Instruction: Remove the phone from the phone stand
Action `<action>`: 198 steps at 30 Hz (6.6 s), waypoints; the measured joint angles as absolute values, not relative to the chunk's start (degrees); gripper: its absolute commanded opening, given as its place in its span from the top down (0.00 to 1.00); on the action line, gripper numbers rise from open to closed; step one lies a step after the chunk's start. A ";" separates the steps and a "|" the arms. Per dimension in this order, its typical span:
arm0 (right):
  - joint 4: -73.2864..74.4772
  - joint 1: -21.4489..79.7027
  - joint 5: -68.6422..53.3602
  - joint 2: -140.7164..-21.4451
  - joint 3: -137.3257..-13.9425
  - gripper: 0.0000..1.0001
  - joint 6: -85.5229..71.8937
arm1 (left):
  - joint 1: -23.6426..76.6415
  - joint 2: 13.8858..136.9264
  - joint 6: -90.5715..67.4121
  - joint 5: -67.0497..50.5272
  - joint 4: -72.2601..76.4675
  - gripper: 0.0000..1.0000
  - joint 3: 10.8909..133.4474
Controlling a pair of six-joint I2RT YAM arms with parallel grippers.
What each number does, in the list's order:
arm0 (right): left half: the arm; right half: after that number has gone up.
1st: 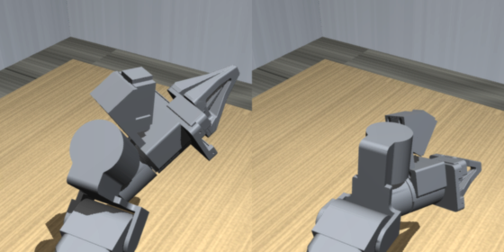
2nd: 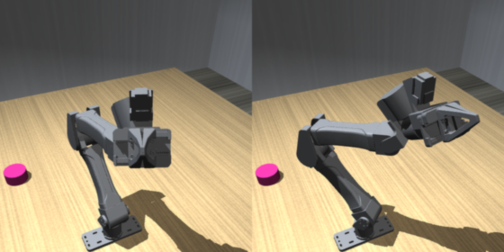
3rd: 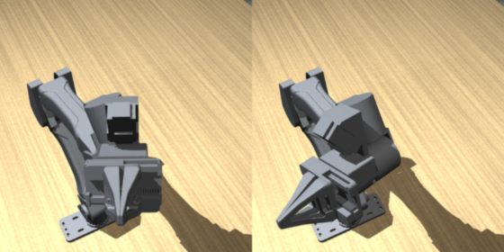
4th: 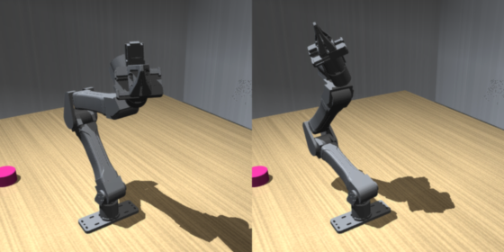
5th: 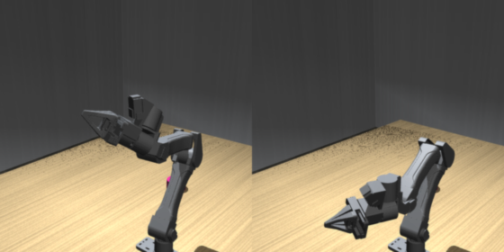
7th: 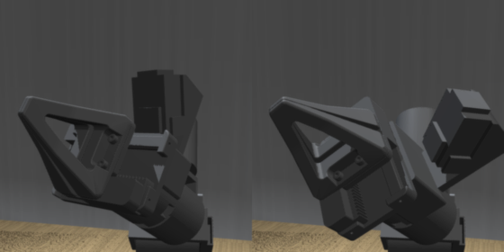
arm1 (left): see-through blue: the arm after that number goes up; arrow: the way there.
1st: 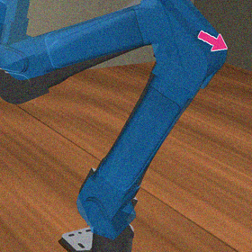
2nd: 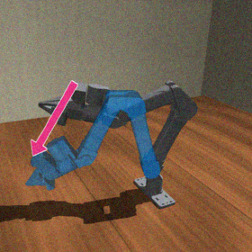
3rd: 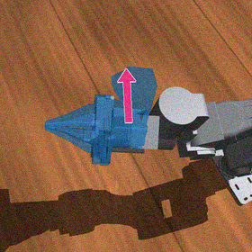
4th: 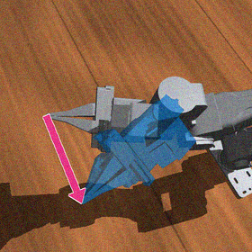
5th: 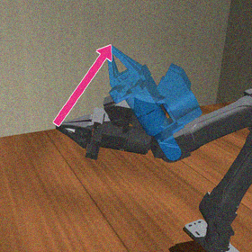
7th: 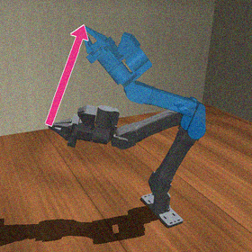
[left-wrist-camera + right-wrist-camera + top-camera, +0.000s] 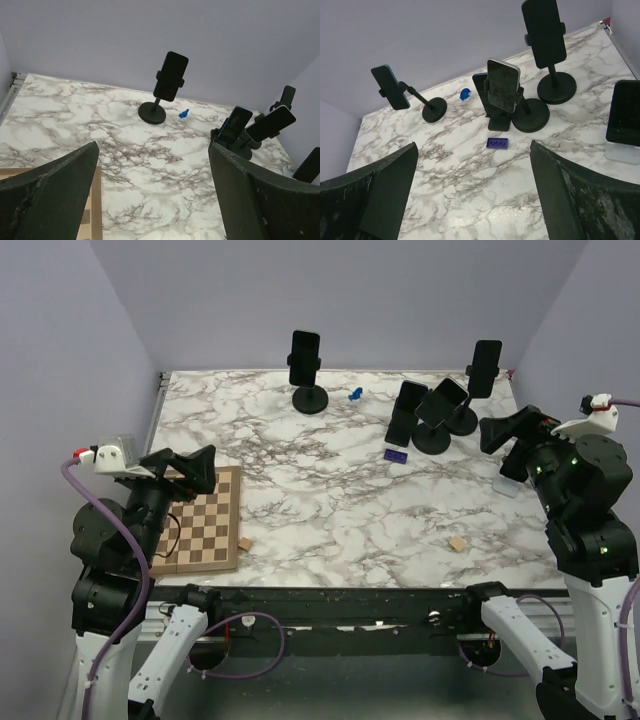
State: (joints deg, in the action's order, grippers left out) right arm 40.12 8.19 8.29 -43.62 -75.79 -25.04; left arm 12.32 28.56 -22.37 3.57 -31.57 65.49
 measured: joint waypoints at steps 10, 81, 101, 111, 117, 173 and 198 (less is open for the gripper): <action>39.57 8.19 6.61 -43.94 -73.54 0.00 -25.43 | 12.32 28.34 -24.34 0.58 -32.99 0.01 61.93; 32.80 8.69 -29.74 -60.51 -60.82 0.00 -28.67 | -0.01 146.87 -74.70 -52.77 61.06 0.17 106.59; 33.26 8.69 -29.69 -59.77 -63.02 0.00 -28.18 | 4.23 147.09 -83.66 -52.73 72.31 0.74 102.15; 33.26 8.69 -29.69 -56.29 -60.36 0.00 -26.87 | 4.49 134.67 -85.34 -52.49 81.60 0.98 82.15; 33.19 8.69 -29.71 -55.31 -58.48 0.00 -26.87 | 5.32 125.08 -84.33 -52.75 82.67 1.00 68.10; 46.76 62.67 27.62 -96.12 -100.82 0.00 -36.42 | 18.81 24.82 -49.45 -28.42 19.42 0.02 12.58; 48.12 61.47 32.95 -103.09 -107.31 0.00 -35.97 | 18.44 20.10 -40.05 -5.08 -31.97 0.01 33.01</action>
